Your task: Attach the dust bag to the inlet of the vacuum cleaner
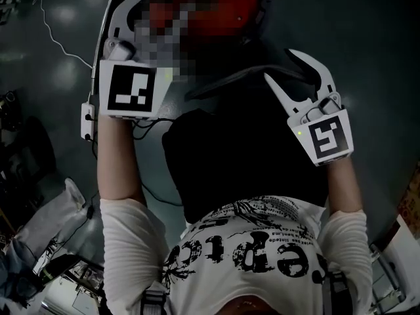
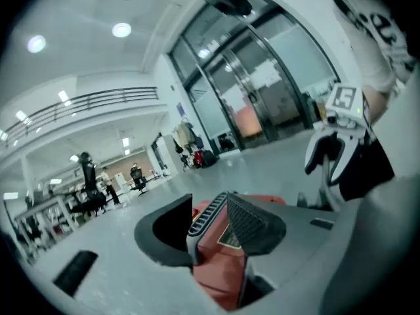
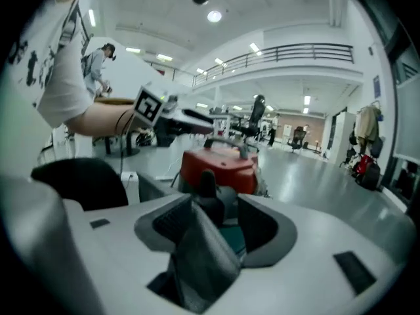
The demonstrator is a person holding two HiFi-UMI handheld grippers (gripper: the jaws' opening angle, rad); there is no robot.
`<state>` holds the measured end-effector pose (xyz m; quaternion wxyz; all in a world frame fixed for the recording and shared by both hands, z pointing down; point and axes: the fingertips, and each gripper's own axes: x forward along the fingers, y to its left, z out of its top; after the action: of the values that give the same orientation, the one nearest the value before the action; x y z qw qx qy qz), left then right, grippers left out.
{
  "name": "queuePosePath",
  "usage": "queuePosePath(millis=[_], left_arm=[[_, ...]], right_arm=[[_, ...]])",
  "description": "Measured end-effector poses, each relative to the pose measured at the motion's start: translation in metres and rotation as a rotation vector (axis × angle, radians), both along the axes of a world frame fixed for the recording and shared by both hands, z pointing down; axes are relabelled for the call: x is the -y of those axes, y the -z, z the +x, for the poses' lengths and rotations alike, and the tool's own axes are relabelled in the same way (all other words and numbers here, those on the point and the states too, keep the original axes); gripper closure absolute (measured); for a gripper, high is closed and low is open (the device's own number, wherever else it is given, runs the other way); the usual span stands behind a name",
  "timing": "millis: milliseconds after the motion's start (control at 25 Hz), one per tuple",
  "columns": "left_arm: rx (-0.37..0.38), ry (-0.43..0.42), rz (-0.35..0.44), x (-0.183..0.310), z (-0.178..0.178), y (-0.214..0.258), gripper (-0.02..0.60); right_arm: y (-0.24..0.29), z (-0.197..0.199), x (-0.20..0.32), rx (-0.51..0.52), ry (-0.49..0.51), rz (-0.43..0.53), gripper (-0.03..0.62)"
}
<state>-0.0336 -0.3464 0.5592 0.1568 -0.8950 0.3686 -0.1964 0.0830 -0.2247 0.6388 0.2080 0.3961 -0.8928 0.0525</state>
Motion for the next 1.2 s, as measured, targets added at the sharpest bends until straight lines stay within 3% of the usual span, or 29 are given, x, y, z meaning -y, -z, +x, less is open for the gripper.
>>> queuePosePath(millis=[120,160,240,280,360,520,720,880,1200], left_arm=[[-0.407,0.211,-0.062,-0.026,-0.034,0.024,0.423],[-0.504,0.280,-0.081,-0.034,-0.047,0.024,0.423],[-0.611,0.379,-0.099,-0.050,-0.063,0.019,0.426],[-0.631,0.416,-0.100,-0.057,-0.067,0.016,0.452],[-0.648,0.468,-0.111,-0.066,-0.072,0.012,0.578],[-0.609,0.487,-0.160,-0.064,-0.072,0.022,0.578],[-0.601,0.517,-0.300,-0.080,-0.066,0.072,0.578],[-0.640,0.541,-0.325,-0.097,-0.055,0.166,0.578],[-0.622,0.479,-0.208,-0.150,-0.030,0.432,0.578]], right_arm=[[0.034,0.022,0.017,0.213,-0.149,0.030,0.379],[0.037,0.029,0.025,0.251,-0.194,0.019,0.379],[0.038,0.035,0.038,0.265,-0.258,0.012,0.383],[0.040,0.038,0.043,0.256,-0.291,0.029,0.418],[0.051,0.050,0.049,0.236,-0.371,0.084,0.587],[0.092,0.071,0.065,0.214,-0.459,0.134,0.591],[0.140,0.059,0.054,0.206,-0.439,0.004,0.591],[0.242,0.046,0.044,0.207,-0.391,0.005,0.591],[0.499,0.049,-0.011,0.196,-0.327,0.123,0.591]])
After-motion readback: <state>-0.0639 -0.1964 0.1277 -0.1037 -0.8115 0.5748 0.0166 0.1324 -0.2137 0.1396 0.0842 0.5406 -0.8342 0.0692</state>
